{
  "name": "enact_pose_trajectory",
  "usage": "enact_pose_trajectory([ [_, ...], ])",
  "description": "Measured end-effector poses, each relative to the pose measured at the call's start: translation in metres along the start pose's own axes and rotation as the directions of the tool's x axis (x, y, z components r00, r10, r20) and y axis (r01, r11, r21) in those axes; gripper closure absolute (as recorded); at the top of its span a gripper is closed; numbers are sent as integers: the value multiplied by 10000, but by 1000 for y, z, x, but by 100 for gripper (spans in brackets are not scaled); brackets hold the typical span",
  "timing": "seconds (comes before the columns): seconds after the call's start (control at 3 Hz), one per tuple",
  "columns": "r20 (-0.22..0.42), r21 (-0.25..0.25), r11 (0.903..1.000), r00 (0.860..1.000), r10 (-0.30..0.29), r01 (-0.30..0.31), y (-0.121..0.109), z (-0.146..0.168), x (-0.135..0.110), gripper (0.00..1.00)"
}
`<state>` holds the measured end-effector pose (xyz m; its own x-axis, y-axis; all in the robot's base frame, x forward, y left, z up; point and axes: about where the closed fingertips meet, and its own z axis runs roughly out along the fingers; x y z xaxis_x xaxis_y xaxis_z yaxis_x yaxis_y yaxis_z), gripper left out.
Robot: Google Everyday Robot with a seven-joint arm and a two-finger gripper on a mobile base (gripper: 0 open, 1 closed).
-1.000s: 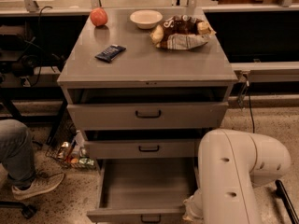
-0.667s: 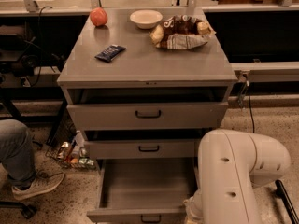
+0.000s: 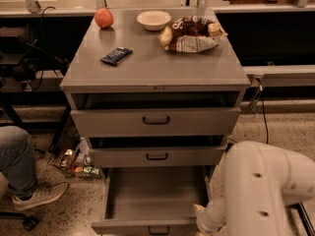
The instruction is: Open bottom drawer
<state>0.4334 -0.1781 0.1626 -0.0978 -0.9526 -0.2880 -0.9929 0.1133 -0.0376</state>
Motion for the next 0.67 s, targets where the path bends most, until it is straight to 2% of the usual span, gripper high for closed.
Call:
enact_pose_trajectory([
  [0.33,990,438,9935,9891,-1086,1047,-24,-26,-19,0],
  [0.67,2581,544,9846,9502,-1748,1663,-14,-66,-44,0],
])
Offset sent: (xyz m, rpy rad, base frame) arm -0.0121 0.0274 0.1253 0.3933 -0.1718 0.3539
